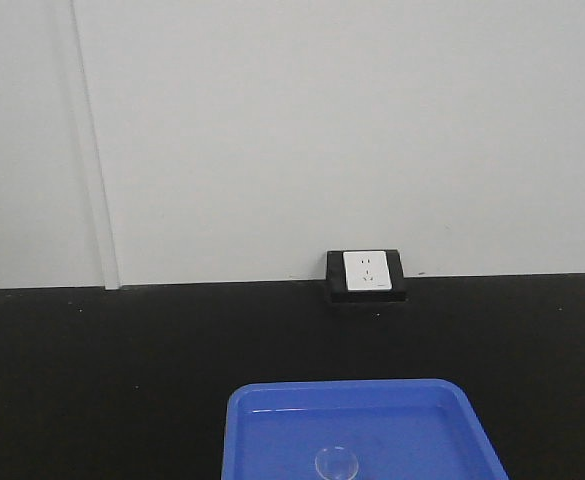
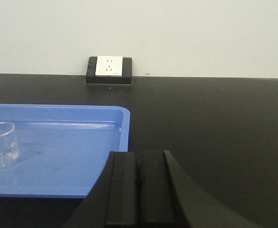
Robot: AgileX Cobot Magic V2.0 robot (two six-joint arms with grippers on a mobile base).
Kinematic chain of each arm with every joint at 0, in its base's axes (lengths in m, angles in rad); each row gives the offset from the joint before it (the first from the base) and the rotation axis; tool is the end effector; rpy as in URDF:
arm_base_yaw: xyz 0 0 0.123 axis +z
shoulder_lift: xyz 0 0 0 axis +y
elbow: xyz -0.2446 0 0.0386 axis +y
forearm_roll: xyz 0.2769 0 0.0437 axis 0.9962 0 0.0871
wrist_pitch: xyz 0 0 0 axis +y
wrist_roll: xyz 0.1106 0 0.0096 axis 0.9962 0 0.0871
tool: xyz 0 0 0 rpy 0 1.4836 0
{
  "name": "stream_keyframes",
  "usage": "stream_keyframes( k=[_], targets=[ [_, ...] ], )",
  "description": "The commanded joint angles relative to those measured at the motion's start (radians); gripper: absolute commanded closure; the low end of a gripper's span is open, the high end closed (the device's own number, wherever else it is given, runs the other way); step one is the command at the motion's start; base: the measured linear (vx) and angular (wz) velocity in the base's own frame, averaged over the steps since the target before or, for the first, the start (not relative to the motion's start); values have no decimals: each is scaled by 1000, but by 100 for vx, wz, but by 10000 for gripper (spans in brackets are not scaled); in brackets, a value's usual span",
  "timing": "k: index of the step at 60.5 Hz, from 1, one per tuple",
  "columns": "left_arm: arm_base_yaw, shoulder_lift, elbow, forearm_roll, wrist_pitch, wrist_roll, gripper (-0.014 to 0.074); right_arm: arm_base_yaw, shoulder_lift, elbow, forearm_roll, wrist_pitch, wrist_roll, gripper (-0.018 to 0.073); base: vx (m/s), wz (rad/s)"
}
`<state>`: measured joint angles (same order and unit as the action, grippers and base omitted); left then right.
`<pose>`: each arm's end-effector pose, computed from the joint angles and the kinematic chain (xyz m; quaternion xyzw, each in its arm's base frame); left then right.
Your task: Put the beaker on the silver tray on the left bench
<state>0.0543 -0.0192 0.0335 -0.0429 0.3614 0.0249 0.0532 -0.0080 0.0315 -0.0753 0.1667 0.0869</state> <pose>0.1385 0.0058 0.1650 -0.0233 0.8010 0.0056 0.5982 0.1432 0.0062 0.1854 -0.0109 0.7423 0.0174 0.6697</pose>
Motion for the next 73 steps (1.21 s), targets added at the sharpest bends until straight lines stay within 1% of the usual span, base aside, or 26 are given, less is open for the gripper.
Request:
stream_keyframes(
  k=[1,38,47,52,66,73],
  targets=[
    [0,-5,19,-8,-79,0,595,-5,9,5,-7,-79,-7,571,0,0],
    [0,-5,19,-8,-79,0,595,-5,9,5,-9,-79,-7,571,0,0],
    [0,-5,19,-8,-79,0,595,-5,9,5,-79,-83,-19,571,0,0],
    [0,-5,19,-8,-79,0,595,-5,9,5,-79,-87,-18,571,0,0],
    [0,-5,19,-8,-79,0,595,-5,9,5,-79,-159,-19,571,0,0],
    [0,-5,19,-8,-79,0,595,-5,9,5,-79,-246,-18,571,0,0]
  ],
)
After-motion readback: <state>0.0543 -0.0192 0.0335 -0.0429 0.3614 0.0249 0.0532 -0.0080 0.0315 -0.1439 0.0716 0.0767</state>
